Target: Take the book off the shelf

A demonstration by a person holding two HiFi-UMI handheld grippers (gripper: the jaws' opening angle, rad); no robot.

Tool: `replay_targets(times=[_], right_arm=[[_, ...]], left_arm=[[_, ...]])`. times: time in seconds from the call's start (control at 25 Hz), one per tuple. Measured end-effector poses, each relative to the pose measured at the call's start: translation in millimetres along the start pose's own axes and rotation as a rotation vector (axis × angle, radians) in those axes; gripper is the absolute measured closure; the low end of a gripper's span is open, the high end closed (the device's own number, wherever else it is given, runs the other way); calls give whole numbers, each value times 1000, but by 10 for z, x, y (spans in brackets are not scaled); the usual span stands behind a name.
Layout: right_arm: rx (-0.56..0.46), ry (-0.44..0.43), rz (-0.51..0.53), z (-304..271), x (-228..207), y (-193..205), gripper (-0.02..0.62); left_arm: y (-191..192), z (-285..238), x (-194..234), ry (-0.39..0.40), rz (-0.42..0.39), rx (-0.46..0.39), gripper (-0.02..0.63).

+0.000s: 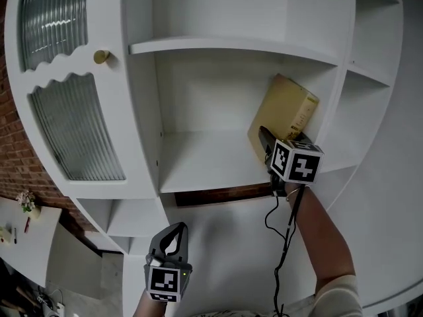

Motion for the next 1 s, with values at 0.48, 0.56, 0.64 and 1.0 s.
replay_targets(times=[0.48, 0.56, 0.64, 1.0], right_arm=[[-18, 23, -74, -60, 33, -66, 357], [-16, 6, -68, 30, 83, -66, 365], [-23, -19, -72, 174, 144, -71, 368], [-115, -47, 21, 1035, 583, 89, 368]], left_arm=[[137, 136, 135, -46, 19, 20, 598], [130, 228, 113, -38, 24, 20, 598], [118, 342, 99, -23, 22, 21, 598], [225, 870, 174, 61, -5, 46, 598]])
Point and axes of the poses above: the fingertips, and each gripper's own axes: z backward along the fingers, x to its left, y out of its underside, the point moved 8 cm from there along z, backward along the fingers, and after that the axes turned 7 degrees about -z, right-handed, at the moved point
